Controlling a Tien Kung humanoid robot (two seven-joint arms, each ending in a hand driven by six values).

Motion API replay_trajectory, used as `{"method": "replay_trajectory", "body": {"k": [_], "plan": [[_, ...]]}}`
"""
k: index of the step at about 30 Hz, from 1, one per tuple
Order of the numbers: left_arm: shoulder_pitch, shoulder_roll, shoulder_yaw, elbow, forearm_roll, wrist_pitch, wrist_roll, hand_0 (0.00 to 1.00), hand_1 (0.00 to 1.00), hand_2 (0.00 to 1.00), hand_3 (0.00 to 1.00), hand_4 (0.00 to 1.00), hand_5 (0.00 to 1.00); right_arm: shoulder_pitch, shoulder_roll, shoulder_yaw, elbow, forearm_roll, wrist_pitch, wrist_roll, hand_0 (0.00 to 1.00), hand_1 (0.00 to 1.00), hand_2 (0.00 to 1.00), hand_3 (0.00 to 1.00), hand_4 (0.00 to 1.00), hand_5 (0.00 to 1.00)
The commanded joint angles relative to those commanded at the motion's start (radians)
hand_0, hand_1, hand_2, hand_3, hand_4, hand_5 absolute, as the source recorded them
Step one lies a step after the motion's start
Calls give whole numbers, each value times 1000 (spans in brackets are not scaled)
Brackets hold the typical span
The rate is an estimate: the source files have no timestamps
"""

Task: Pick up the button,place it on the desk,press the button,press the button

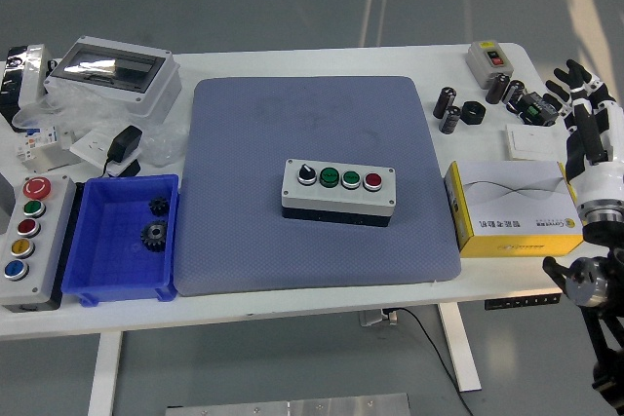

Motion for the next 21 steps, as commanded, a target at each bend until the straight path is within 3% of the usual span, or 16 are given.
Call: {"method": "replay_trajectory", "body": {"k": [21], "plan": [[3,-2,0,0,-1,0,-3,627,502,530,600,610,221,35,-11,-41,-2,-3,3,-2,770,744,760,720,811,591]]}}
